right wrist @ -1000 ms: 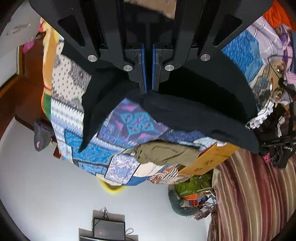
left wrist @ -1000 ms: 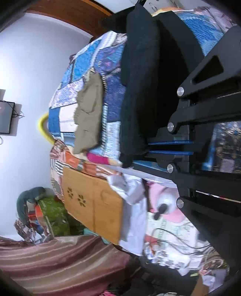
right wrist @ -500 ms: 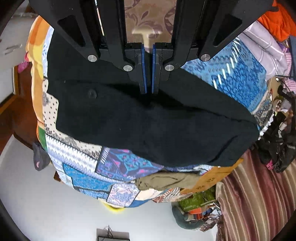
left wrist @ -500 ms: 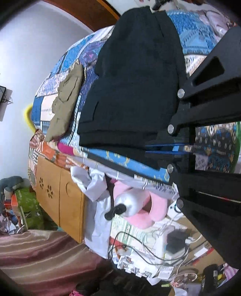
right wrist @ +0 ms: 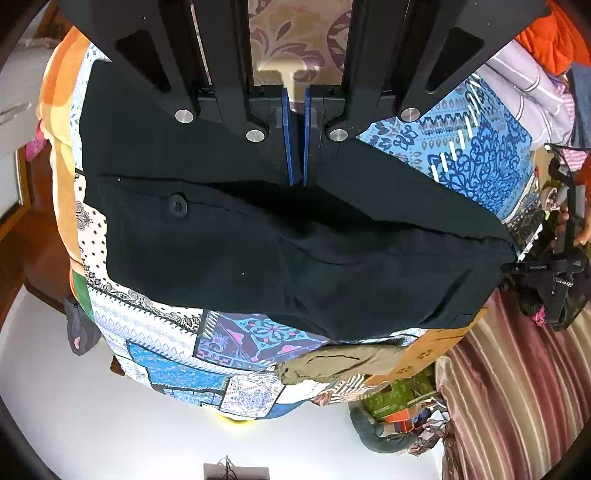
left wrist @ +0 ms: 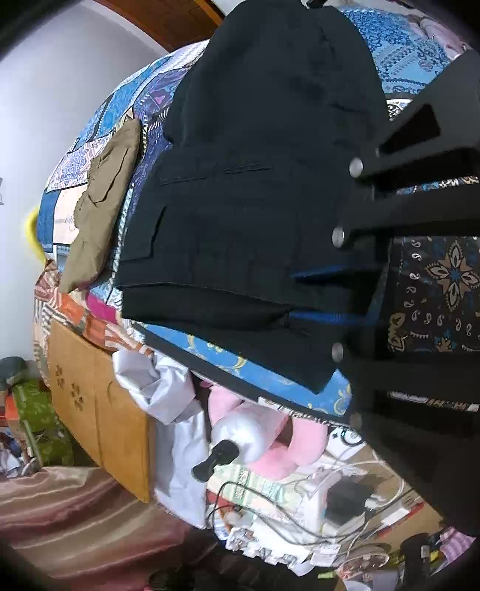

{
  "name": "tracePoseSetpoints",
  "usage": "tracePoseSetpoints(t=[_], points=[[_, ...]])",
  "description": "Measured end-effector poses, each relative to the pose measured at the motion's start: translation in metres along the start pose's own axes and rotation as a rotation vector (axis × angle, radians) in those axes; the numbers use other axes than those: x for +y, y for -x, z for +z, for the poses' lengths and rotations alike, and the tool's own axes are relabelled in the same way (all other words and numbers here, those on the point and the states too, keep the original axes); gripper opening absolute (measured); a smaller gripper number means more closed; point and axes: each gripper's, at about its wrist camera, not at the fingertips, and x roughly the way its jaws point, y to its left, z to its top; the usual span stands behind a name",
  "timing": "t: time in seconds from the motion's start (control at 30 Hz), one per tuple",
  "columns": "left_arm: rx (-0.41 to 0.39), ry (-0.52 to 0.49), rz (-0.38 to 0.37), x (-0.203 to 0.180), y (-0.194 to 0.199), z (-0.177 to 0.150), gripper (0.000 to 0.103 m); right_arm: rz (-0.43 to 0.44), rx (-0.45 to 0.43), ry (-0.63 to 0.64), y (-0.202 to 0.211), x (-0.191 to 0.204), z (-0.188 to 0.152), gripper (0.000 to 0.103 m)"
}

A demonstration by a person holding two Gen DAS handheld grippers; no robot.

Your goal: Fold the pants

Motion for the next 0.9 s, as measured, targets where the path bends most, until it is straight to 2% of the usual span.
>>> tracePoseSetpoints(t=[0.2, 0.3, 0.4, 0.5, 0.6, 0.67, 0.77, 0.83, 0.9], points=[[-0.109, -0.024, 0.044, -0.001, 0.036, 0.007, 0.009, -0.002, -0.039, 0.007, 0.011, 0.002, 0.008, 0.005], [-0.128, -0.016, 0.043, 0.005, 0.047, 0.011, 0.009, -0.007, -0.046, 0.027, 0.015, 0.006, 0.01, 0.005], [-0.107, 0.004, 0.069, 0.016, 0.04, 0.012, 0.009, -0.018, -0.052, 0.034, 0.02, 0.007, 0.008, 0.005], [-0.029, 0.028, 0.061, 0.027, 0.017, 0.006, 0.009, -0.035, -0.06, 0.016, 0.026, -0.001, 0.006, 0.005], [-0.006, 0.017, 0.093, 0.023, 0.007, -0.001, 0.015, -0.059, -0.061, -0.024, 0.03, -0.015, 0.003, 0.005], [-0.025, 0.008, 0.129, 0.018, 0.014, 0.001, 0.019, -0.085, -0.059, -0.058, 0.034, -0.027, 0.001, 0.005], [-0.064, -0.002, 0.174, 0.01, 0.031, 0.01, 0.022, -0.129, -0.064, -0.104, 0.04, -0.048, 0.0, 0.013], [-0.096, -0.011, 0.186, 0.003, 0.042, 0.017, 0.026, -0.157, -0.077, -0.132, 0.044, -0.061, -0.001, 0.02], [-0.133, -0.018, 0.175, -0.006, 0.053, 0.025, 0.032, -0.167, -0.083, -0.154, 0.045, -0.071, -0.001, 0.02]])
